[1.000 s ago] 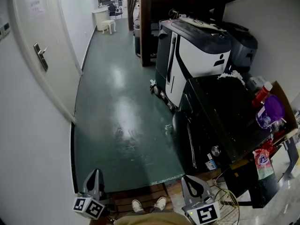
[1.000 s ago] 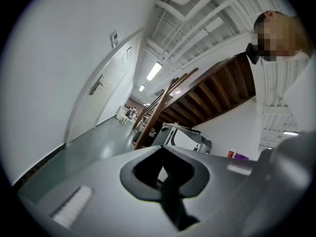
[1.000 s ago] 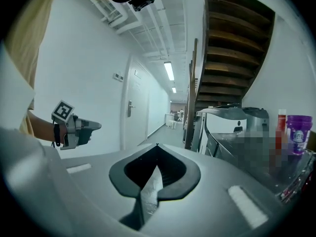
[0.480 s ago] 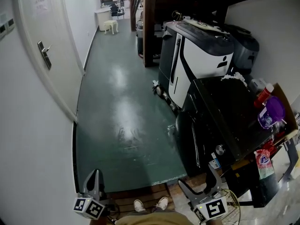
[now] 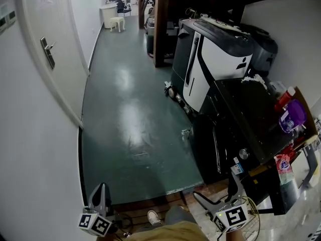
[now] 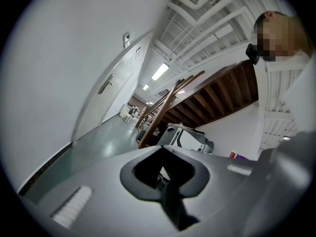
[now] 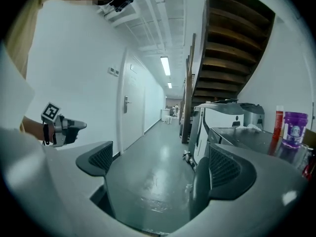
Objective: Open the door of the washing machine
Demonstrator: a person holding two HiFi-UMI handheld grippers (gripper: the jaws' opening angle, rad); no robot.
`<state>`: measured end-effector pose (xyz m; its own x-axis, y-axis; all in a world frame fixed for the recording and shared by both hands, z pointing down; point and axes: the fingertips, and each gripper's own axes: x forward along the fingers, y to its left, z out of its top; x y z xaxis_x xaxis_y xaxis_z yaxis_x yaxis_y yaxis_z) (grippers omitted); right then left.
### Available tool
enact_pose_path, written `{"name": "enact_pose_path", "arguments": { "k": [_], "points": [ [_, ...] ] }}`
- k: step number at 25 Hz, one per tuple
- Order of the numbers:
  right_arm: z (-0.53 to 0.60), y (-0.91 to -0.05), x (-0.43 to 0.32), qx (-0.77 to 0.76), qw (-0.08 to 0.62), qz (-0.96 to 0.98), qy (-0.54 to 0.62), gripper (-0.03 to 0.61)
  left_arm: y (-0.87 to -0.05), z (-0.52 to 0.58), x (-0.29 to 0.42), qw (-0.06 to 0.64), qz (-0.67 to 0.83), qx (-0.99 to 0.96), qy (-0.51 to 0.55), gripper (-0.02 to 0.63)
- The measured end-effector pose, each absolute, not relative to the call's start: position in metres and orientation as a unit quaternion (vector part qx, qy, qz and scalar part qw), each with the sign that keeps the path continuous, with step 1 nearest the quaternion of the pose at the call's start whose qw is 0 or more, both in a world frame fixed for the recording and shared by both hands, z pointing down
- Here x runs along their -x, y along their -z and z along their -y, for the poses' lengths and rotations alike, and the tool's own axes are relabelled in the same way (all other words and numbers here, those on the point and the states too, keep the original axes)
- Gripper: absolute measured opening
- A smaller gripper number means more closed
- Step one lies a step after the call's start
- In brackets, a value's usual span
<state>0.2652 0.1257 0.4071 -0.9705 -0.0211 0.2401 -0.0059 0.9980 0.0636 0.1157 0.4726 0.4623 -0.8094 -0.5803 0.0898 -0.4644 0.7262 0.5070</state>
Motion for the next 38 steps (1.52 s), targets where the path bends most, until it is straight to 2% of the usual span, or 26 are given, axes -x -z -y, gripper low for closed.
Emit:
{"name": "enact_pose_path", "arguments": {
  "k": [7, 12, 22, 25, 31, 36, 38],
  "points": [
    [-0.146, -0.429, -0.265, -0.015, 0.167, 0.986, 0.025, 0.575, -0.474, -0.482, -0.106, 0.144, 0.916, -0.297, 0.229, 0.060],
    [-0.135, -0.438, -0.252, -0.035, 0.175, 0.984, 0.024, 0.575, -0.490, -0.464, -0.083, 0.162, 0.908, -0.308, 0.232, 0.060],
    [-0.064, -0.476, -0.167, -0.072, 0.203, 0.977, 0.005, 0.575, -0.511, -0.357, 0.027, 0.200, 0.887, -0.365, 0.200, 0.060],
    [-0.033, -0.473, -0.134, -0.084, 0.236, 0.968, -0.005, 0.575, -0.500, -0.310, 0.070, 0.211, 0.879, -0.386, 0.186, 0.060],
    [0.029, -0.451, -0.084, -0.106, 0.251, 0.962, -0.017, 0.575, -0.457, -0.210, 0.142, 0.227, 0.855, -0.435, 0.169, 0.060],
    [0.051, -0.420, -0.066, -0.136, 0.258, 0.956, -0.032, 0.574, -0.412, -0.140, 0.168, 0.219, 0.828, -0.494, 0.152, 0.060],
    [0.052, -0.410, -0.066, -0.148, 0.238, 0.959, -0.040, 0.574, -0.393, -0.117, 0.173, 0.216, 0.815, -0.516, 0.149, 0.060]
  ]
}}
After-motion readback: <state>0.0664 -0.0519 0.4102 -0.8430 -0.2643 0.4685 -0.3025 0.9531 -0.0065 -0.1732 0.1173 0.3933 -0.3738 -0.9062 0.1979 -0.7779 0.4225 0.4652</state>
